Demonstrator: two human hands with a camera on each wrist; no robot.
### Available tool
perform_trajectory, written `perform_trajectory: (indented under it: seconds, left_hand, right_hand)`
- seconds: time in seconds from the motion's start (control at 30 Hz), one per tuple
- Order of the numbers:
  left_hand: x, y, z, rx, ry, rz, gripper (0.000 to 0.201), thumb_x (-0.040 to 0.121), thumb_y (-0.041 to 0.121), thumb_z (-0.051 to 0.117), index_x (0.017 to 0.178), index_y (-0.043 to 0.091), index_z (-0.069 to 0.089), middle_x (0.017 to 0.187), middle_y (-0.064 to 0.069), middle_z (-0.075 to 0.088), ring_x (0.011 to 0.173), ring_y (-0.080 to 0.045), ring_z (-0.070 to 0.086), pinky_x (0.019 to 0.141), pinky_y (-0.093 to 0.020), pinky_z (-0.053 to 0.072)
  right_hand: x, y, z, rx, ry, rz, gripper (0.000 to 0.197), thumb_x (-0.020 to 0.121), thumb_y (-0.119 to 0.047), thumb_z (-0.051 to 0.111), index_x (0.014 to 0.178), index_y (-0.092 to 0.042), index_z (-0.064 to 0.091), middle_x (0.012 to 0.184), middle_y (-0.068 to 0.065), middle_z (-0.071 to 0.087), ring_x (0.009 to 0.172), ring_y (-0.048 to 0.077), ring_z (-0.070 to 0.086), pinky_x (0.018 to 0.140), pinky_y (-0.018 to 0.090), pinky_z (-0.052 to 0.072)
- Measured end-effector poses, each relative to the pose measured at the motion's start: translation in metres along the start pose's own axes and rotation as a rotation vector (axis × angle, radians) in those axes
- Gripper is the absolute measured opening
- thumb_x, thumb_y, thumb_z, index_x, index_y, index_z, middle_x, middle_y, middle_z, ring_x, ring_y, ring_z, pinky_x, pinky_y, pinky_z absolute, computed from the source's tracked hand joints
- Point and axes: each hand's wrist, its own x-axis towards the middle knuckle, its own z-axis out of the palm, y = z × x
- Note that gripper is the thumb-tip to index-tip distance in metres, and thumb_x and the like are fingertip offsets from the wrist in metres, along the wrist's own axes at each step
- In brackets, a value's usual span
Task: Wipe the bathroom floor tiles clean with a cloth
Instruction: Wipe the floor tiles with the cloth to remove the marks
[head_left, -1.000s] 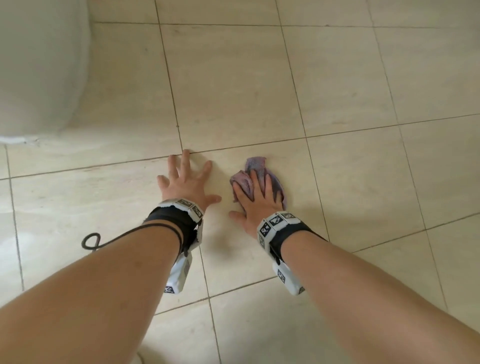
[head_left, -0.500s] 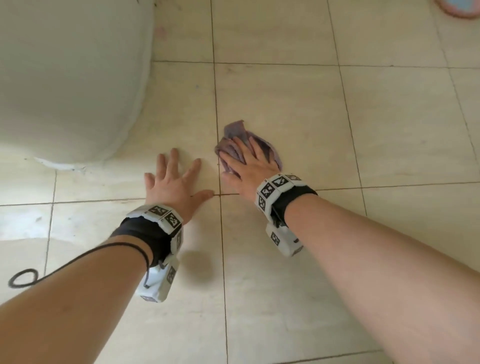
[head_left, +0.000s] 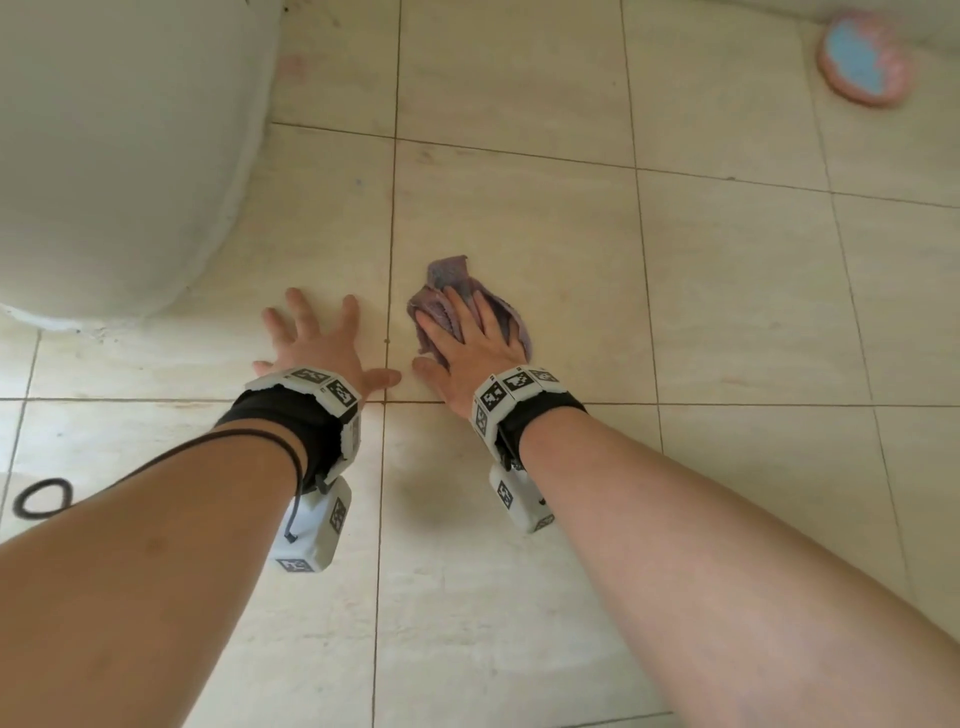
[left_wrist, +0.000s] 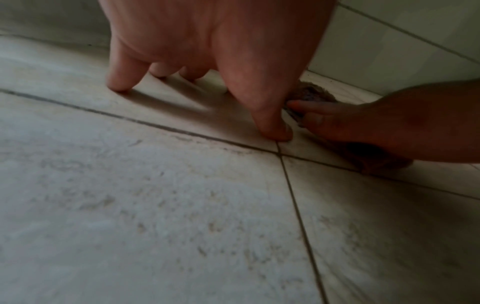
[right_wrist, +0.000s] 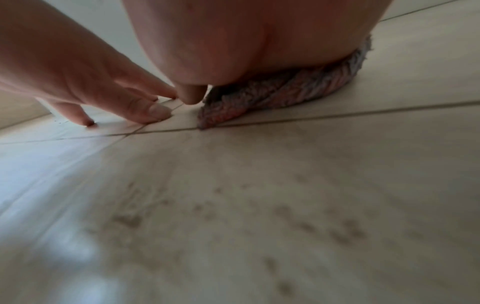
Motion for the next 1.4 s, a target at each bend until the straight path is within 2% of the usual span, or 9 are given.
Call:
perform_trajectory:
  seconds: [0.3, 0.57, 0.67, 0.8, 1.03, 1.23, 1.4]
  left_hand:
    - [0.004, 0.004, 0.001, 0.012, 0.01, -0.013, 0.105, 0.08, 0.069, 0.059, 0.153, 0.04, -0.011, 0.158, -0.013, -0.029, 0.145, -0.044, -0.017, 0.111, -0.068, 0.021]
    - [0.009, 0.03, 0.012, 0.038, 0.075, 0.014, 0.097, 0.08, 0.075, 0.052, 0.153, 0.042, -0.004, 0.157, -0.016, -0.03, 0.142, -0.053, -0.017, 0.108, -0.073, 0.014]
    - [0.012, 0.053, 0.014, 0.072, 0.089, 0.075, 0.093, 0.083, 0.073, 0.05, 0.154, 0.043, -0.002, 0.158, -0.014, -0.028, 0.142, -0.052, -0.017, 0.111, -0.07, 0.01]
    - [0.001, 0.103, 0.034, 0.159, 0.075, 0.258, 0.094, 0.082, 0.074, 0.051, 0.154, 0.041, -0.001, 0.159, -0.014, -0.026, 0.142, -0.052, -0.017, 0.112, -0.069, 0.007]
    - [-0.019, 0.177, 0.069, 0.253, 0.056, 0.405, 0.088, 0.086, 0.072, 0.048, 0.153, 0.04, 0.0, 0.159, -0.015, -0.025, 0.141, -0.055, -0.016, 0.109, -0.073, 0.005]
    - [-0.032, 0.235, 0.087, 0.344, 0.013, 0.534, 0.099, 0.078, 0.074, 0.058, 0.152, 0.04, 0.002, 0.159, -0.016, -0.023, 0.141, -0.056, -0.014, 0.108, -0.074, 0.011]
    - [-0.056, 0.251, 0.115, 0.388, 0.009, 0.621, 0.087, 0.086, 0.067, 0.053, 0.152, 0.042, 0.002, 0.16, -0.011, -0.022, 0.142, -0.052, -0.015, 0.107, -0.074, 0.01]
  right_hand:
    - [-0.019, 0.043, 0.001, 0.073, 0.057, 0.143, 0.062, 0.099, -0.059, 0.026, 0.152, -0.045, -0.001, 0.16, -0.012, -0.023, 0.146, 0.018, -0.023, 0.116, 0.05, -0.011]
    - [-0.027, 0.059, 0.013, 0.168, 0.149, 0.264, 0.062, 0.099, -0.059, 0.027, 0.153, -0.044, 0.001, 0.161, -0.012, -0.02, 0.147, 0.017, -0.022, 0.116, 0.05, -0.01]
    - [-0.033, 0.072, 0.014, 0.207, 0.179, 0.328, 0.061, 0.099, -0.059, 0.027, 0.153, -0.044, 0.002, 0.161, -0.011, -0.018, 0.147, 0.017, -0.02, 0.116, 0.049, -0.009]
    - [-0.054, 0.113, 0.018, 0.275, 0.233, 0.466, 0.06, 0.099, -0.058, 0.027, 0.153, -0.044, 0.004, 0.162, -0.009, -0.016, 0.148, 0.017, -0.019, 0.116, 0.05, -0.009]
    - [-0.134, 0.201, 0.045, 0.48, 0.239, 0.832, 0.062, 0.099, -0.059, 0.026, 0.152, -0.045, -0.003, 0.161, -0.003, -0.022, 0.147, 0.019, -0.021, 0.117, 0.052, -0.009]
    - [-0.186, 0.207, 0.079, 0.608, 0.251, 1.055, 0.062, 0.099, -0.056, 0.024, 0.153, -0.043, -0.003, 0.162, -0.003, -0.018, 0.148, 0.019, -0.017, 0.117, 0.048, -0.008]
    - [-0.213, 0.202, 0.106, 0.711, 0.286, 1.226, 0.064, 0.099, -0.057, 0.024, 0.154, -0.04, -0.004, 0.161, -0.007, -0.02, 0.148, 0.018, -0.018, 0.117, 0.049, -0.007]
